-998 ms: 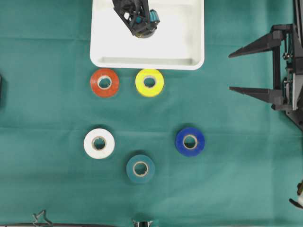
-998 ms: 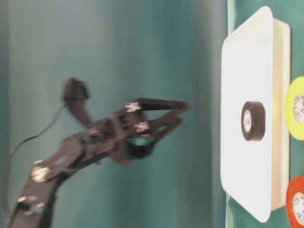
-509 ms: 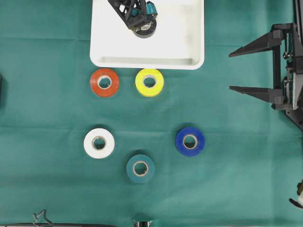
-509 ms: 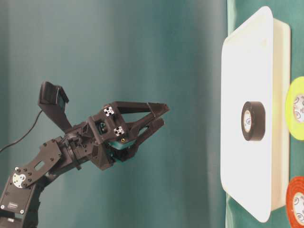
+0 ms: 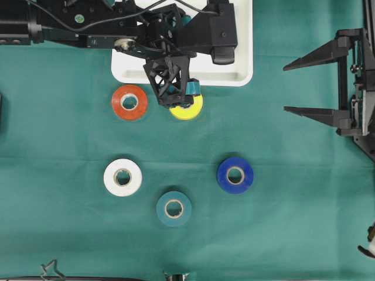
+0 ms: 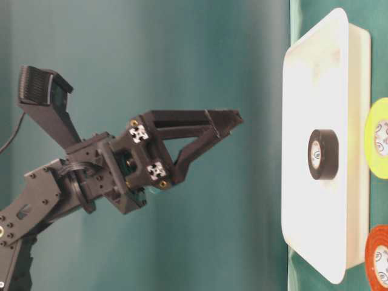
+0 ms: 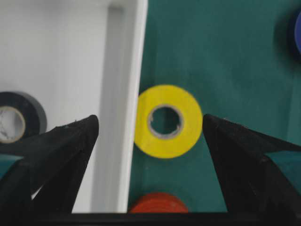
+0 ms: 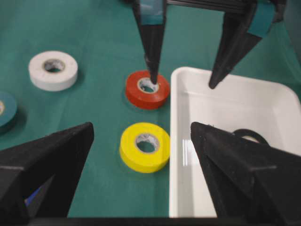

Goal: Pick up the tape from a random location and place it into the white case.

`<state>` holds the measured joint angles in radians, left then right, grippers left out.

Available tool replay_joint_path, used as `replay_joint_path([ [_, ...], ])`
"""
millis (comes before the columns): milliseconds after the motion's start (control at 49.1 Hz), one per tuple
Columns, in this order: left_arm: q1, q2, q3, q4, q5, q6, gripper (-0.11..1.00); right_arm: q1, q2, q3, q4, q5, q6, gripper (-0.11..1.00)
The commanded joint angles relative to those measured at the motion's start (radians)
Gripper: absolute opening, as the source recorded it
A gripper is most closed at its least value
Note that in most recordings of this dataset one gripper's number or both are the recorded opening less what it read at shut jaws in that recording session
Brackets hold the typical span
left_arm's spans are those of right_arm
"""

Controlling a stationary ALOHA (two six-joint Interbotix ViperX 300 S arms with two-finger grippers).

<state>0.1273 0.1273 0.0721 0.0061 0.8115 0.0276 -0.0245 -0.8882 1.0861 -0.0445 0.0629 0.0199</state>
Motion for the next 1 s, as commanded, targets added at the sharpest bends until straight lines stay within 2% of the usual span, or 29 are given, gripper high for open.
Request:
replay_joint_path([
  [0, 0.009, -0.049, 0.0, 0.002, -0.014, -0.003, 0.99, 0.0, 0.005, -0.031, 0.003, -0.003, 0.003, 0.93],
  [204, 0.012, -0.098, 0.049, 0.002, -0.04, -0.005, 0.99, -0.002, 0.003, -0.034, 0.005, 0.0, 0.003, 0.93],
  [366, 0.012, -0.187, 0.115, 0.002, -0.069, -0.005, 0.98, 0.0, 0.002, -0.04, 0.003, 0.003, 0.003, 0.93],
  [774, 0.015, -0.529, 0.402, 0.002, -0.281, -0.003, 0.98, 0.0, 0.002, -0.043, 0.003, 0.003, 0.003, 0.93],
  [977, 0.032, -0.71, 0.549, 0.0, -0.331, -0.005, 0.98, 0.0, 0.002, -0.044, 0.005, 0.003, 0.003, 0.93],
])
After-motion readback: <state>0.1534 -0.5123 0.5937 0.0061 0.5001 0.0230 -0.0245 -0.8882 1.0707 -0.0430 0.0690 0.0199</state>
